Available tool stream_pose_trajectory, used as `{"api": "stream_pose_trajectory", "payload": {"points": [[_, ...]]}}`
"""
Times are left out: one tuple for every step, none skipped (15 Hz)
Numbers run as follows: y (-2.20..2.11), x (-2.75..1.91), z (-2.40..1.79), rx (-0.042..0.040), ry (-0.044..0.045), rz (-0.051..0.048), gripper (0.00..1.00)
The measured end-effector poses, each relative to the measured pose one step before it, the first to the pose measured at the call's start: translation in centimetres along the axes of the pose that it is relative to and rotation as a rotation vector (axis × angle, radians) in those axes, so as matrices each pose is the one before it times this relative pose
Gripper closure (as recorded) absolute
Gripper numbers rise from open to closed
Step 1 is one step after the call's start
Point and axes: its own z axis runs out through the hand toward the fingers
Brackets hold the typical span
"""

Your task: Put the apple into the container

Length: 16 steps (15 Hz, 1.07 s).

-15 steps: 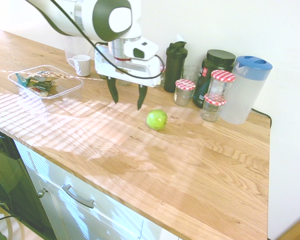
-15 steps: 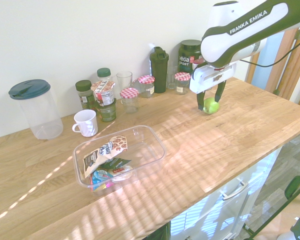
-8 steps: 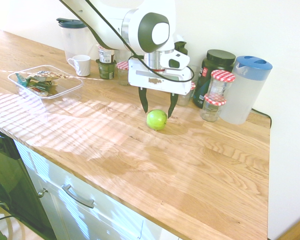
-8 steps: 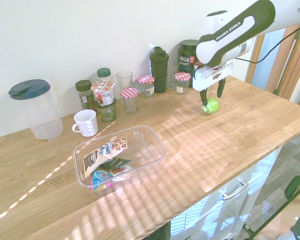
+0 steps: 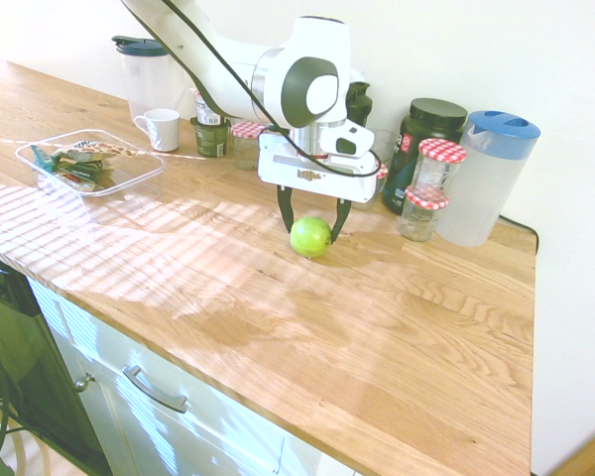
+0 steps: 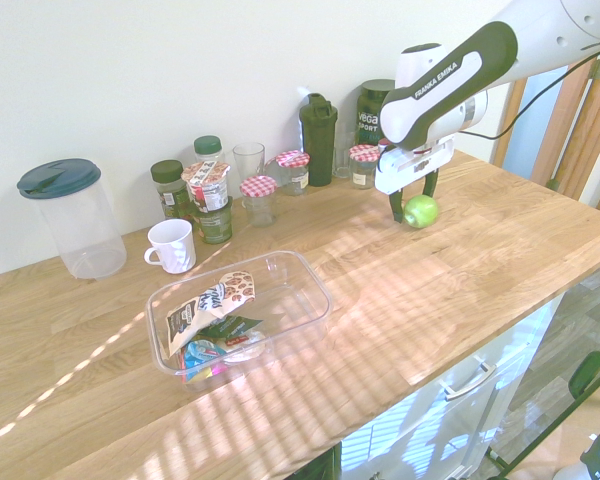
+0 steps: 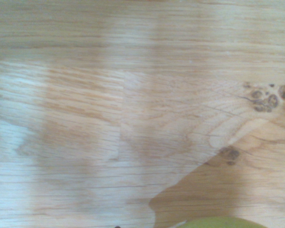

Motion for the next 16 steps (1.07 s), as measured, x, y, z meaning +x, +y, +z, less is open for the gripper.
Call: {"api": "stream_pose_trajectory", "payload": {"points": [[0.110,0.074,0.176,-0.00144,-0.00252,0.00310,1.00],[0.073,0.043,0.063,-0.00015,-0.00125,0.00231,1.00],[0.110,0.065,0.012,-0.00011,-0.00022,0.00269,1.00],[0.098,0.060,0.003,0.00169,-0.00128,0.00435,1.00],[0.031,0.027,-0.013,0.00260,-0.00152,0.00368,1.00],[0.064,0.037,0.001,0.00049,-0.00045,0.00216,1.00],[0.053,0.031,-0.003,0.00015,-0.00013,0.00171,1.00],[0.062,0.035,-0.037,0.00054,0.00011,0.00285,1.00],[0.045,0.090,-0.271,0.00293,0.00448,0.00517,1.00],[-0.148,0.172,-0.976,0.00934,0.01367,0.00258,1.00],[-0.311,0.077,-1.553,0.01172,0.01633,-0.00136,1.00],[-0.587,-0.215,-2.051,0.01289,0.01589,-0.00739,1.00],[-1.042,-0.615,-2.049,0.01344,0.01001,-0.01298,1.00],[-1.702,-1.063,-2.094,0.01542,0.00796,-0.01808,1.00],[-2.242,-1.571,-1.792,0.01283,0.00638,-0.02413,1.00],[-2.815,-2.171,-1.393,0.01268,0.00359,-0.03042,1.00]]}}
